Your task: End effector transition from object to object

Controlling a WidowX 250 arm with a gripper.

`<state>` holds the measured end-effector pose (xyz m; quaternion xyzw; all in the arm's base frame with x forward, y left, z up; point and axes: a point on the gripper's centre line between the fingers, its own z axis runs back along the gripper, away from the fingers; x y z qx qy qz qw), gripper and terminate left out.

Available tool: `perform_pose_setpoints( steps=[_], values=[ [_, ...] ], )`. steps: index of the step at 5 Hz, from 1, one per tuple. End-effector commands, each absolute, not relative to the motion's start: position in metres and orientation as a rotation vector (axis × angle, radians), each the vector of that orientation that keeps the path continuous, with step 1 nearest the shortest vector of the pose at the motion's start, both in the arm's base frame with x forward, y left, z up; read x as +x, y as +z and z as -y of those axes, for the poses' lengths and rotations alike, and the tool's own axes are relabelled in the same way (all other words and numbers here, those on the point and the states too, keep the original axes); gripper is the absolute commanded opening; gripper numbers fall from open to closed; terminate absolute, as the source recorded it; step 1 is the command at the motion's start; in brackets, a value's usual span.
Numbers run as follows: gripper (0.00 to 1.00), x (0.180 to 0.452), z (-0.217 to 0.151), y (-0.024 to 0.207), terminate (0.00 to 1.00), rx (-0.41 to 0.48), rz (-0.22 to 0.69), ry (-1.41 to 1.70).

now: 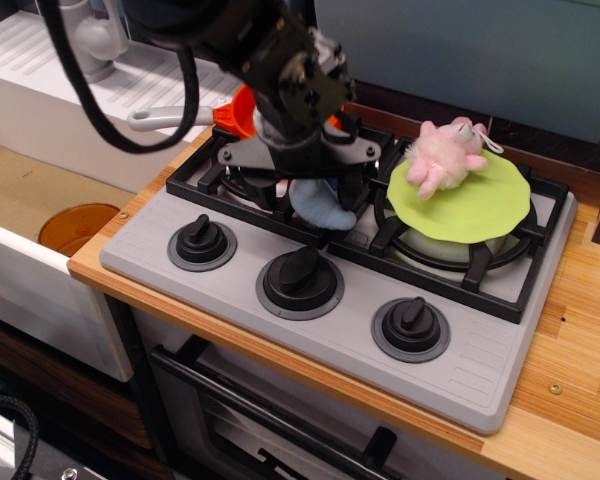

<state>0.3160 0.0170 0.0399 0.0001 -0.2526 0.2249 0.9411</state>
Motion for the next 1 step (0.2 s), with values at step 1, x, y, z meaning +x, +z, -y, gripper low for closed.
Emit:
perform_pose_setpoints(
  steps=[1],
  values=[
    [1.00, 0.3293, -0.0148, 0.0347, 1.00, -0.045, 0.532, 0.433]
  ],
)
